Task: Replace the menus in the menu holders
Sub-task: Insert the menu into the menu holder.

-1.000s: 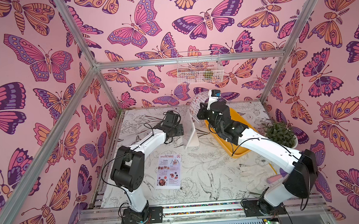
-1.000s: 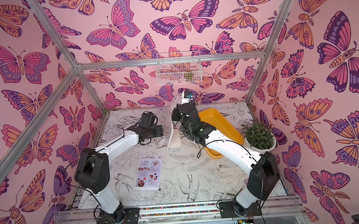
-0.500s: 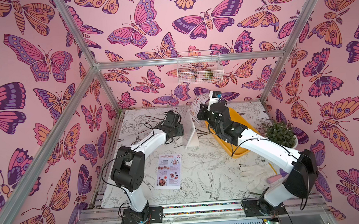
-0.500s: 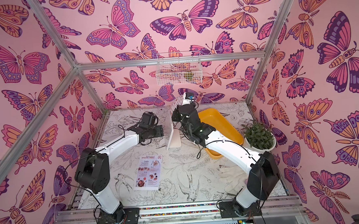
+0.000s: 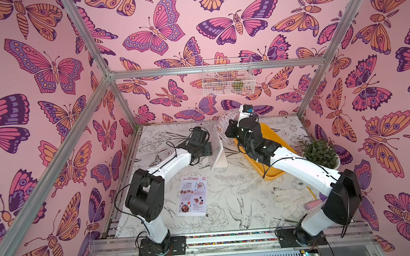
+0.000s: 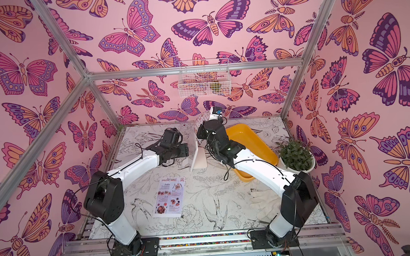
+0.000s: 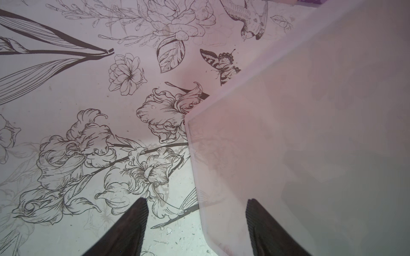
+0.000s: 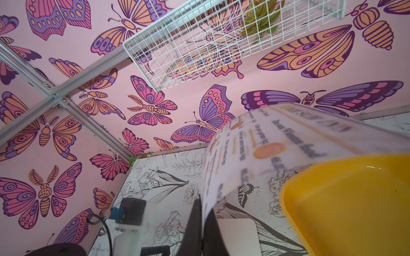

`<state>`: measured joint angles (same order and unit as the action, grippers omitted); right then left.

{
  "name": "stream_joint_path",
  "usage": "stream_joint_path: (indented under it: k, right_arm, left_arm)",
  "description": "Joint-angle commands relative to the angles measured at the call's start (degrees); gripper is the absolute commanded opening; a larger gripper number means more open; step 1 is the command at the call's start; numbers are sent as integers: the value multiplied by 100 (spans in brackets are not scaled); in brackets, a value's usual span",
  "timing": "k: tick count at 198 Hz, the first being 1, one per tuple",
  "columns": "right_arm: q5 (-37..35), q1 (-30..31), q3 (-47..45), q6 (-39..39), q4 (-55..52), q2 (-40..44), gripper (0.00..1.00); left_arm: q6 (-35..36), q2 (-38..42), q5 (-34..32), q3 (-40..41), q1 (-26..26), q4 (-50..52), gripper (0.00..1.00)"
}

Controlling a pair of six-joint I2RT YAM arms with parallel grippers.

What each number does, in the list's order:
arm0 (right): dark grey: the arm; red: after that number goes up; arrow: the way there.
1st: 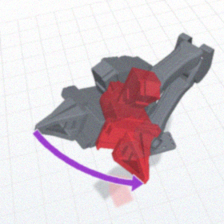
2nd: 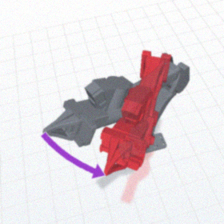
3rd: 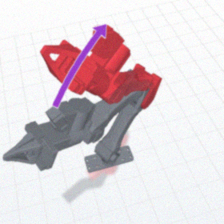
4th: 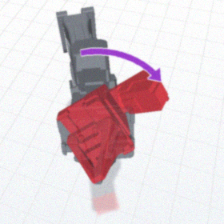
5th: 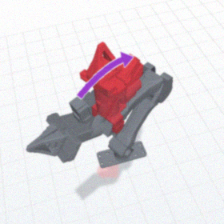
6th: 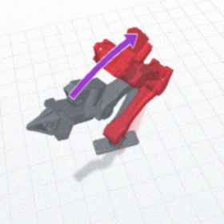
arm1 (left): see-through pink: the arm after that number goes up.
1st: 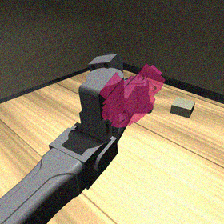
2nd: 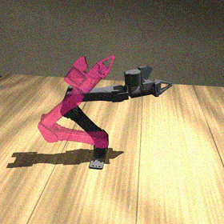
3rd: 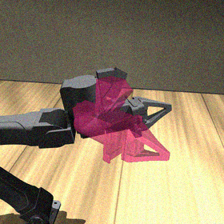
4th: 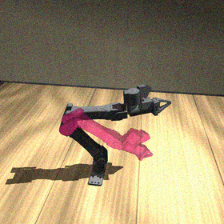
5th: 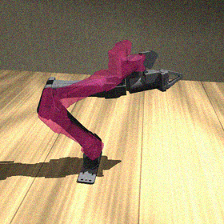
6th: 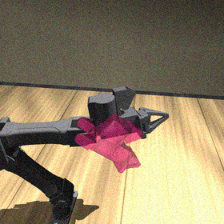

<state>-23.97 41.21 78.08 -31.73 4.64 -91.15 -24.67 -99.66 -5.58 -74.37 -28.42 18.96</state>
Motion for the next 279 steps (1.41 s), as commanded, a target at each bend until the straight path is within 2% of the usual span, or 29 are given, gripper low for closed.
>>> stream_joint_path:
  k: [1, 62, 123, 169, 279]
  right_arm:
    - [-11, -33, 109, -63, -4, -145, 0]
    - [-158, 15, 176, -104, 18, -310, 0]
    - [-431, 109, 317, 84, -48, -351, 0]
    - [-359, 106, 646, 253, -325, -466, 0]
    - [-451, 117, 936, -44, -689, -720, 0]
  left_arm:
    - [-12, 176, -48, 122, -75, 310, 72]
    - [-99, 338, 117, 324, -254, 327, 72]
    - [-155, 236, 226, 209, -392, 319, 71]
    - [-188, 209, 229, 136, -400, 323, 71]
    - [-450, 157, 86, 117, -562, 222, 71]
